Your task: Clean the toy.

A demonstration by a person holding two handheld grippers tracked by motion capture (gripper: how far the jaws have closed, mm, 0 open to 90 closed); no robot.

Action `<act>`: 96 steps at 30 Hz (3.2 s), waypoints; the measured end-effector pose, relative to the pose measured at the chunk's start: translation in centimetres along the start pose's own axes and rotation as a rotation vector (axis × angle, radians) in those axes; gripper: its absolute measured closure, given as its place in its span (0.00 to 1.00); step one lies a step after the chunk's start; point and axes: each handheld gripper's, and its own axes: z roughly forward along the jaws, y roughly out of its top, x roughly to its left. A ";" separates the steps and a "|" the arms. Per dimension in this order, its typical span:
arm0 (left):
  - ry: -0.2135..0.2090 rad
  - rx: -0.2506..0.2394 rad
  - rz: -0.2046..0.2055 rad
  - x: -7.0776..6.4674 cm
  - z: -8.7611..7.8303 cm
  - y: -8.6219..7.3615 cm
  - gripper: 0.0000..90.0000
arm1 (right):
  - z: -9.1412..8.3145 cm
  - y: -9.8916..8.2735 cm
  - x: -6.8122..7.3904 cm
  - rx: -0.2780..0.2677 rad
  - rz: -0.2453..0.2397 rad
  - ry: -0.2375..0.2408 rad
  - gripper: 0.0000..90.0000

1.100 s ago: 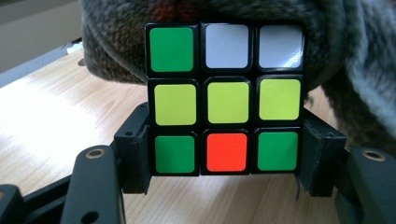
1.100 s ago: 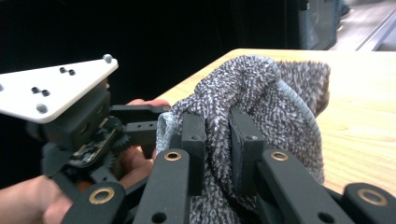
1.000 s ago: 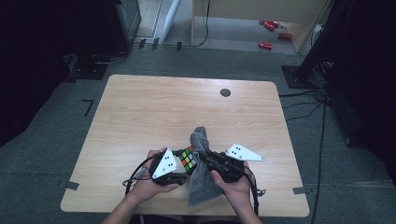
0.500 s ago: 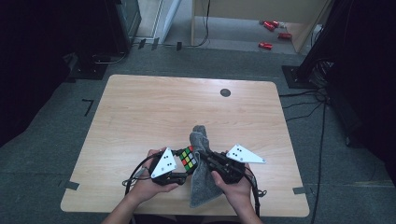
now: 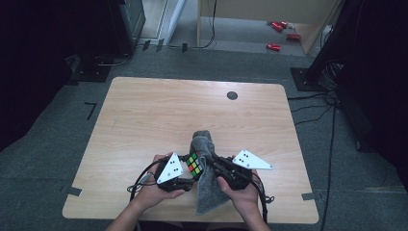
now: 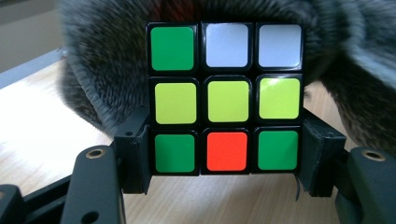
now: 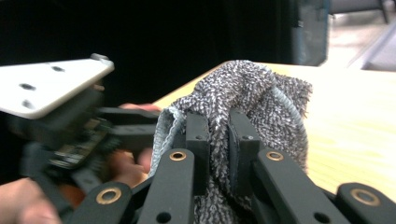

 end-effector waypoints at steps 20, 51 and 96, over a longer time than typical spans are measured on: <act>0.014 -0.013 -0.011 0.6 -0.5 0.1 0.39 | 0.0 -0.4 -1.5 0.002 0.076 -0.001 0.91; -0.023 0.003 0.006 -0.5 0.3 0.0 0.39 | 0.1 0.6 0.3 0.022 0.018 0.069 0.90; -0.030 -0.010 0.009 -0.9 0.5 0.2 0.39 | -0.1 0.8 0.0 0.012 0.025 0.057 0.90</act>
